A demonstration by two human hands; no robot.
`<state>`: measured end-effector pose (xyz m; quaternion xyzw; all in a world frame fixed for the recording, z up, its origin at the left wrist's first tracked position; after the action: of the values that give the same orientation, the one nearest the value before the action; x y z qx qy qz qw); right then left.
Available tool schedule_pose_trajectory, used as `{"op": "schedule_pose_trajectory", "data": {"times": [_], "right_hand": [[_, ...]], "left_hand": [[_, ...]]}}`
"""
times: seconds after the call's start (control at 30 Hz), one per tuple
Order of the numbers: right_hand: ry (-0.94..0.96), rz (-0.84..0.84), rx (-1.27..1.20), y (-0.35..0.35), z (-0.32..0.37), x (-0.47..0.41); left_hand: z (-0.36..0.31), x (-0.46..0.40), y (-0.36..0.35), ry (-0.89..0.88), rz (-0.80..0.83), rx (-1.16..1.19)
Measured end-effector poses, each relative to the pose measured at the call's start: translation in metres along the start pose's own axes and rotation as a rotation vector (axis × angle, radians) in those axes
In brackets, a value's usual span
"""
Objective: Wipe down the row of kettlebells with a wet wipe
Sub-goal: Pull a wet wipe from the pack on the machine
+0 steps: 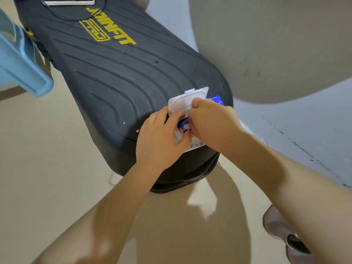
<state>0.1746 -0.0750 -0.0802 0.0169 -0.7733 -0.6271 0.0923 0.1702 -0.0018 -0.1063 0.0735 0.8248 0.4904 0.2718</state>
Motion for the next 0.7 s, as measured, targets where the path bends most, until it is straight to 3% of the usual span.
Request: {"op": "schedule_pose_trajectory", "data": {"times": [0.17, 0.4, 0.47, 0.57, 0.7], "right_hand": [[-0.024, -0.054, -0.028, 0.009, -0.005, -0.008], [-0.123, -0.018, -0.754, -0.005, -0.050, 0.003], [-0.110, -0.019, -0.842, -0.006, -0.050, 0.005], [-0.062, -0.058, -0.707, 0.001, -0.037, 0.002], [-0.044, 0.005, -0.308, 0.000, -0.019, -0.002]], "left_hand": [[-0.002, 0.000, 0.002, -0.028, -0.006, -0.012], [-0.003, 0.000, 0.004, -0.057, -0.059, 0.023], [-0.003, 0.001, 0.004, -0.068, -0.070, 0.025], [-0.003, 0.001, 0.005, -0.065, -0.085, 0.015], [-0.002, 0.000, 0.004, -0.064, -0.068, 0.010]]}}
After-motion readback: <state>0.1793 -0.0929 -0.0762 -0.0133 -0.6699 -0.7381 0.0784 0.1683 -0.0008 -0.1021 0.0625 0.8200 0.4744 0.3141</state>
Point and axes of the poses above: each hand's wrist, its own x-axis away from the middle knuckle, its own y-axis out of the back of the hand, z = x × y, the point moved 10 cm from there along -x, towards the middle knuckle, and after that the axes turned 12 degrees about -y, right-handed, at the moved point
